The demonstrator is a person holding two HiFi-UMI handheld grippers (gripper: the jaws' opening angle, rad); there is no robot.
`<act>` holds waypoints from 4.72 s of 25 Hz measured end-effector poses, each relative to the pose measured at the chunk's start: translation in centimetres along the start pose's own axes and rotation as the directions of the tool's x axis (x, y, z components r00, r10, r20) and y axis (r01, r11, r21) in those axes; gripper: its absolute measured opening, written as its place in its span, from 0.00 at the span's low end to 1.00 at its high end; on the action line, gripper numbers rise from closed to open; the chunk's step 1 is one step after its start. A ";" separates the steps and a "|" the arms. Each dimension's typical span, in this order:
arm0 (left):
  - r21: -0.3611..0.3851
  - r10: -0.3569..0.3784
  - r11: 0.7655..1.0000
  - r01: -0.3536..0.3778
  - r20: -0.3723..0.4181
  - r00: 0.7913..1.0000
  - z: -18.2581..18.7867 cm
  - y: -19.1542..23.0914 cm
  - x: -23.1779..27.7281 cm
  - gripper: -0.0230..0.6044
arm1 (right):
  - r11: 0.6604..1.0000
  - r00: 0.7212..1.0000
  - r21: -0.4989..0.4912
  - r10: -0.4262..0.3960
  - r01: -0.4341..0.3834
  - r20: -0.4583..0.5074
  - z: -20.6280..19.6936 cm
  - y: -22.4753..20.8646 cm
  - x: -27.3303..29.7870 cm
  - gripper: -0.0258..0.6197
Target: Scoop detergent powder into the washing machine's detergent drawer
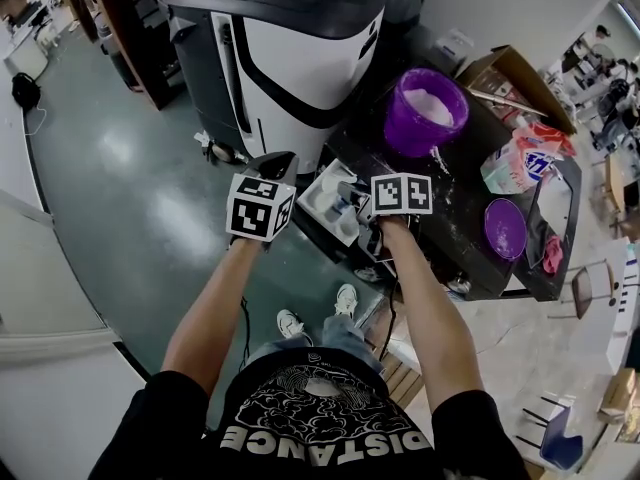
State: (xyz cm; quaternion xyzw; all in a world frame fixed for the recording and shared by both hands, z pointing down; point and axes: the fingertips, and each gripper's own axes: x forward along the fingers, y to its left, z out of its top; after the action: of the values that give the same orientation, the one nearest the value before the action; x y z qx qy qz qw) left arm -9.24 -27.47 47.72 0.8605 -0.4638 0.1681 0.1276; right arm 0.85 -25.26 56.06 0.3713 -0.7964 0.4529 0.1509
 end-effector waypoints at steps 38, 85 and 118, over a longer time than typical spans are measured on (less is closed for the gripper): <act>-0.013 0.009 1.000 -0.009 -0.006 1.000 -0.8 0.5 -1.1 0.04 | 0.548 0.931 -0.822 -0.359 0.153 -0.066 -1.5 0.7 1.7 0.09; -0.003 0.000 1.000 0.000 0.003 1.000 0.2 -0.2 -1.1 0.04 | 0.158 0.915 -0.958 -0.368 0.241 0.169 -0.3 2.5 0.1 0.09; 0.002 0.084 0.996 -0.085 0.102 0.991 7.5 -1.3 0.3 0.04 | 0.662 0.895 -0.638 -0.118 0.394 0.430 13.6 4.3 -9.6 0.09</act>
State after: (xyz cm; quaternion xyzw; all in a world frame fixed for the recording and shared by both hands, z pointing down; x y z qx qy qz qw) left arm -6.74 -29.84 40.97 0.8478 -0.5052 0.1310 0.0938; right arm 5.48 -30.87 40.53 0.4689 -0.8601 0.0098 0.2006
